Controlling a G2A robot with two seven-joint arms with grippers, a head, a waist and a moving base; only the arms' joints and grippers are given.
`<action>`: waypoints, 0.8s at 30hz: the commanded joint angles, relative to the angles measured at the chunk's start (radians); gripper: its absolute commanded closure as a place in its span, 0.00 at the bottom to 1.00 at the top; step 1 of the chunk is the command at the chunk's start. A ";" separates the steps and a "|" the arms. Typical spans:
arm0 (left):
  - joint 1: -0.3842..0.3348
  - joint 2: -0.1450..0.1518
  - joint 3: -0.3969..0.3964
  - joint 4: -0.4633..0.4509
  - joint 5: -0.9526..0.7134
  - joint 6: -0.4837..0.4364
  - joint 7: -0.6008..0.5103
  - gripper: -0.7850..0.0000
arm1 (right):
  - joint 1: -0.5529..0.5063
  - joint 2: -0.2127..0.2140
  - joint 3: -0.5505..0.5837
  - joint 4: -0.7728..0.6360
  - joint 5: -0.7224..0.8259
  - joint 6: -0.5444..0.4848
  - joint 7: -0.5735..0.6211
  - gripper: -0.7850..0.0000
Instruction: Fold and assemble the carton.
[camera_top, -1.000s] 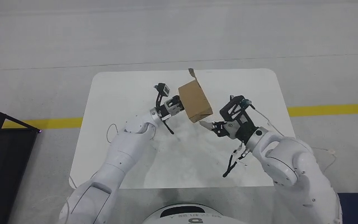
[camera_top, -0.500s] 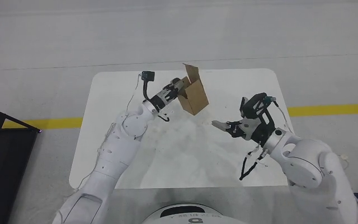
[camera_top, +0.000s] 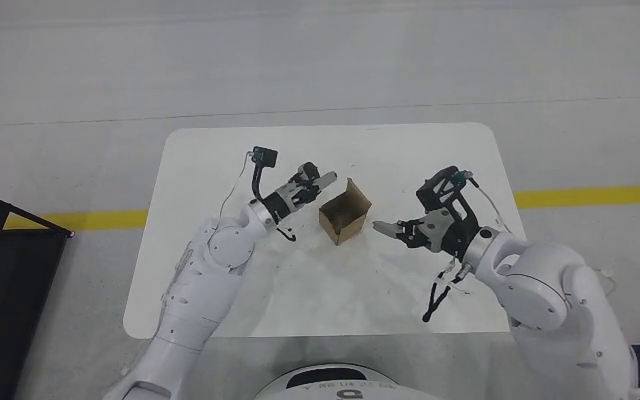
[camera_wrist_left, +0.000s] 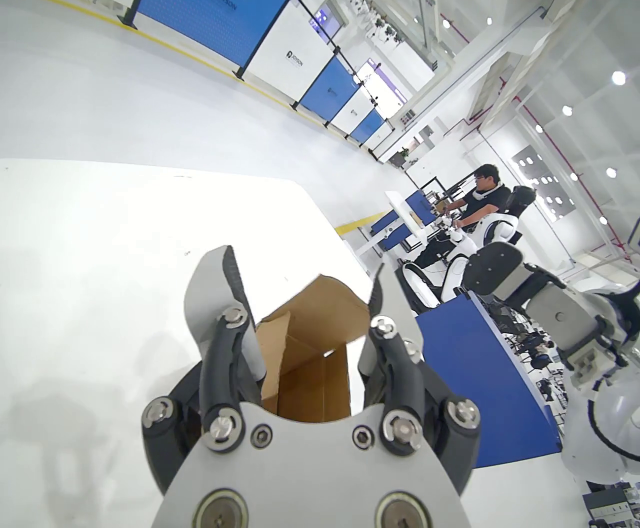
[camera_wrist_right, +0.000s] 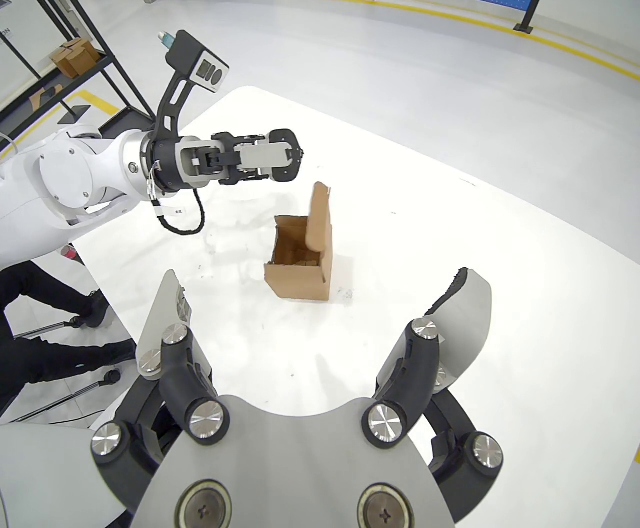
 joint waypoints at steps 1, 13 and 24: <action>0.018 0.005 -0.023 -0.009 -0.077 -0.022 -0.014 0.00 | 0.001 0.000 -0.004 0.000 0.004 0.007 0.006 0.00; -0.029 0.038 -0.170 0.054 -0.247 -0.158 -0.075 0.00 | 0.160 0.003 -0.199 0.101 -0.070 0.154 0.363 0.00; -0.186 0.005 0.014 0.271 -0.058 -0.201 0.076 0.00 | 0.383 -0.040 -0.420 0.293 -0.020 0.301 0.250 0.13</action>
